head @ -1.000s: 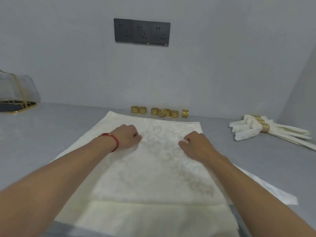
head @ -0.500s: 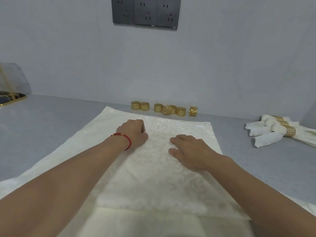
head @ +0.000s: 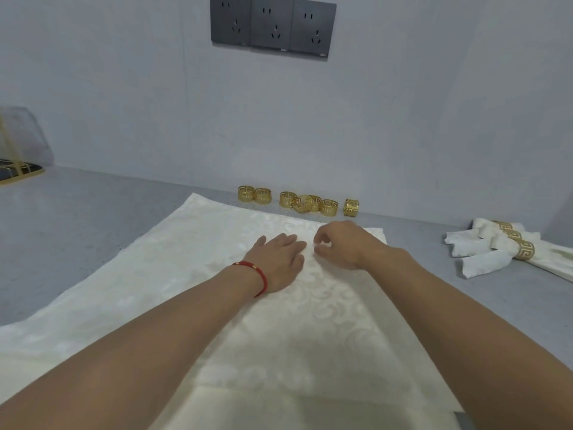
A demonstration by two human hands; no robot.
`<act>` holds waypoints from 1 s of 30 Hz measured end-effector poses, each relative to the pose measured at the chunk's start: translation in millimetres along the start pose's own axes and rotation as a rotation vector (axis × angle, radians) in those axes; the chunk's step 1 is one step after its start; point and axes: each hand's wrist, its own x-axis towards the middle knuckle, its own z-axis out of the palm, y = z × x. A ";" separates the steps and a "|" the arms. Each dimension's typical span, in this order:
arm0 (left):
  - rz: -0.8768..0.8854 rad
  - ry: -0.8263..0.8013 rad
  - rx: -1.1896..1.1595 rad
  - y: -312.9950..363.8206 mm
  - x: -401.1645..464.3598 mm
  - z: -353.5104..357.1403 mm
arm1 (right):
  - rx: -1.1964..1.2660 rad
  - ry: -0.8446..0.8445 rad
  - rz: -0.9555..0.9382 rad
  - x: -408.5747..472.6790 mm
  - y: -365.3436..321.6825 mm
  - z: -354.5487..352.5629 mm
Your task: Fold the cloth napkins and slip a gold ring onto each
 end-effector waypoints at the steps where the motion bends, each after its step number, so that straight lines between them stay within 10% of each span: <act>1: 0.000 -0.001 -0.006 0.0 0.4 0.1 | -0.020 0.016 0.020 10.4 -0.9 1.3; 13: -0.019 0.012 -0.056 -6.9 10.3 7.2 | 0.160 0.115 0.147 75.9 -9.8 31.1; 19: -0.202 0.105 -0.441 -7.5 14.8 -19.4 | 0.258 0.257 0.046 61.6 -3.8 31.4; 30: -0.346 0.178 -0.115 4.2 42.3 -23.5 | 0.290 0.230 -0.053 30.6 8.5 45.6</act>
